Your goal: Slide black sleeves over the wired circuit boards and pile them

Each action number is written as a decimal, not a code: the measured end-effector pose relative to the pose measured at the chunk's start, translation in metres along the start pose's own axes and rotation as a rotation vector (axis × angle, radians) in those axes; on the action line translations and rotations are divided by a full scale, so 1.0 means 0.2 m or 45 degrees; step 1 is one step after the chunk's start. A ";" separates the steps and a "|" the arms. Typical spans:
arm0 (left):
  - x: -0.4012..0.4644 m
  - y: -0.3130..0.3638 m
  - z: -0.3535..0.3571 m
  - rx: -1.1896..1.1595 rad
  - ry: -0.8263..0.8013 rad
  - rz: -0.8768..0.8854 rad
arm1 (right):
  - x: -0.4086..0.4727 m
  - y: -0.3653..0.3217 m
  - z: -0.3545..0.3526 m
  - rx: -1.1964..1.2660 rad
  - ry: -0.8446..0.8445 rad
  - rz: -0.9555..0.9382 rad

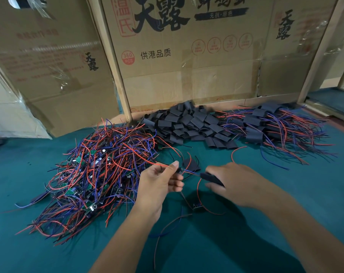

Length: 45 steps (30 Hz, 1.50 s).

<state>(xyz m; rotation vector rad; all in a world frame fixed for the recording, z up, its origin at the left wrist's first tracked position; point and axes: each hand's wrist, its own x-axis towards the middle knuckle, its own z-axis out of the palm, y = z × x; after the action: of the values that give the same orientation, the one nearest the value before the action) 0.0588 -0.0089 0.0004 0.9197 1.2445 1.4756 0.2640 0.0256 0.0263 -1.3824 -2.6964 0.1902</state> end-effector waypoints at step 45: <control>-0.06 -0.02 0.05 0.334 -0.129 0.214 | 0.02 -0.16 0.03 -0.036 0.366 0.023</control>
<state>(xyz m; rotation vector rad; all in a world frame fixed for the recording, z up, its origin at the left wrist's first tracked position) 0.0725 -0.0170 -0.0006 1.2852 1.3320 1.3949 0.2356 0.0095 0.0249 -1.3273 -2.4596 -0.0432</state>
